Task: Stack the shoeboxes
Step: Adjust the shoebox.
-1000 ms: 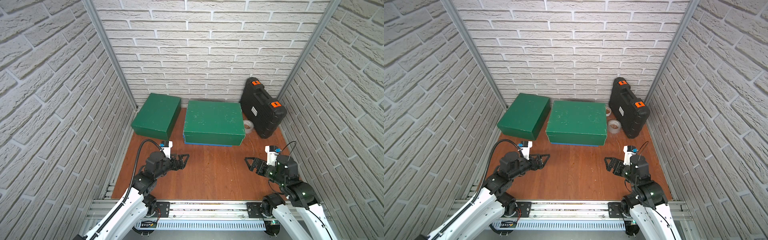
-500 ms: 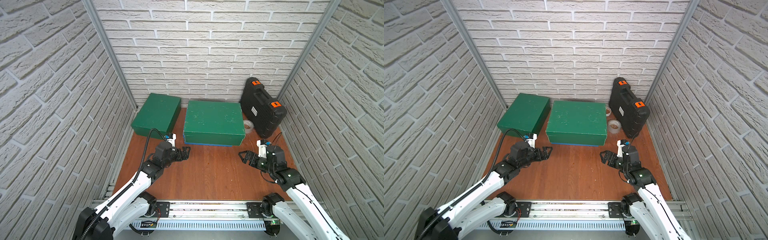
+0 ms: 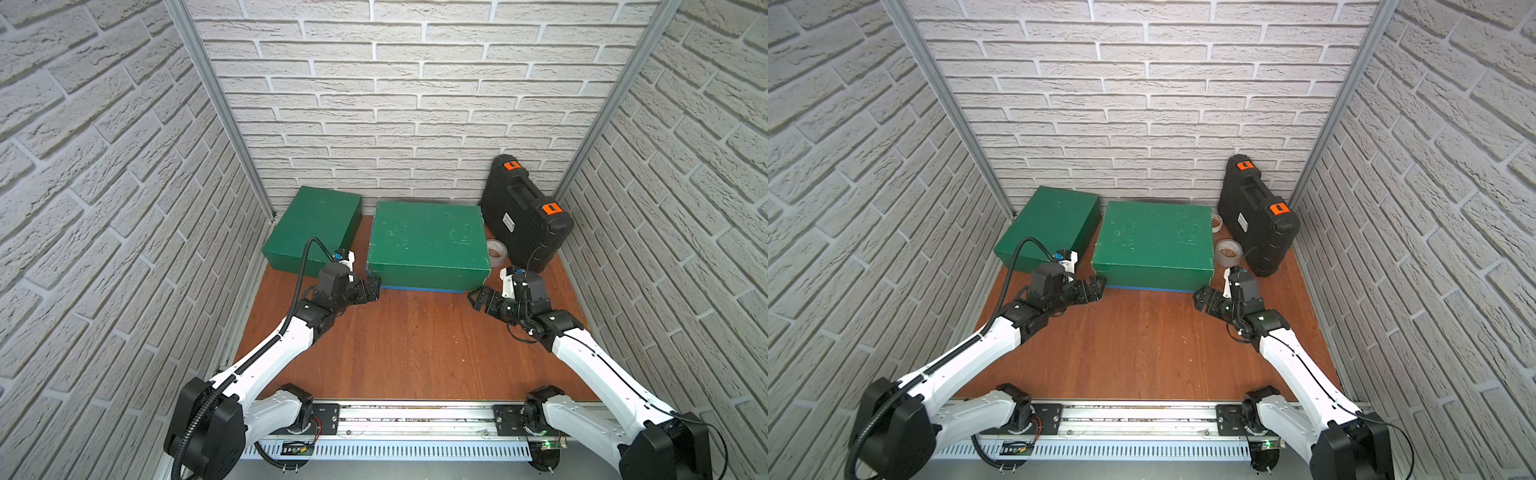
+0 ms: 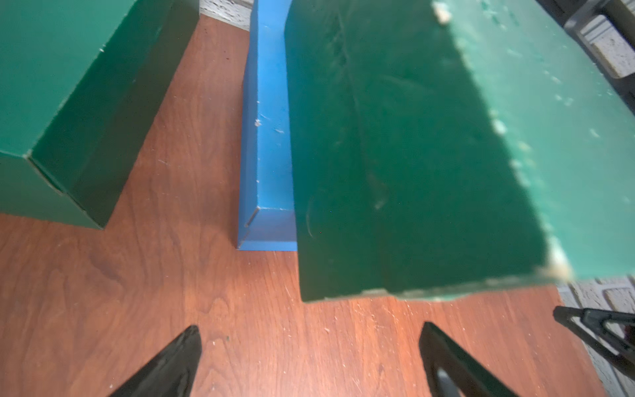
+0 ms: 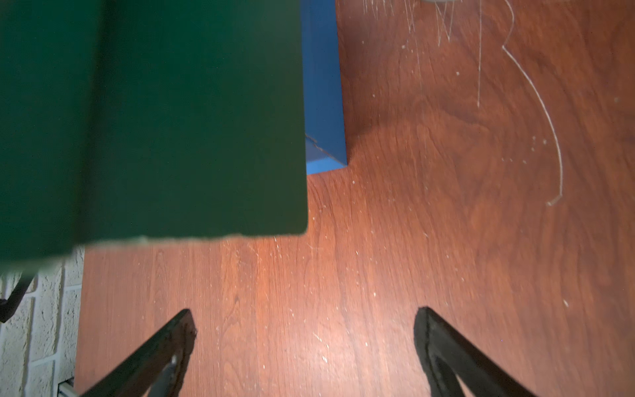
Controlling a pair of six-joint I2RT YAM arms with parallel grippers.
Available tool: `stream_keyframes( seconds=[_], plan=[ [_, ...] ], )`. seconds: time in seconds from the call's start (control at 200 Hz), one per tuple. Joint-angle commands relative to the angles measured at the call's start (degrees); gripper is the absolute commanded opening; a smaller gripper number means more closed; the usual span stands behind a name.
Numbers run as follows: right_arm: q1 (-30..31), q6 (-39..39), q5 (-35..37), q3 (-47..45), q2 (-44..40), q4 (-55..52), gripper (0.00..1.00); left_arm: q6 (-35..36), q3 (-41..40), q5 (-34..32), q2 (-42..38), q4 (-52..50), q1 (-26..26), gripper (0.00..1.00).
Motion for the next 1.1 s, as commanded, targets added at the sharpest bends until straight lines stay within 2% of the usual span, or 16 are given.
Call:
stream_keyframes(
  seconds=[0.0,0.41,0.74,1.095],
  plan=[
    [0.5,-0.4,2.2,2.2,2.1,4.4,1.00,1.4,2.0,1.0,1.0,2.9,1.6,0.98],
    [0.7,-1.0,3.0,7.8,13.0,6.5,1.00,2.7,7.5,5.6,10.1,4.1,7.5,0.98],
    [0.7,-1.9,4.0,12.0,18.5,5.5,0.99,2.2,10.0,8.2,14.3,5.6,8.4,0.98],
    [0.7,-2.4,5.0,14.5,21.4,4.7,0.99,1.9,10.3,8.8,15.0,5.9,8.8,0.98]
  ],
)
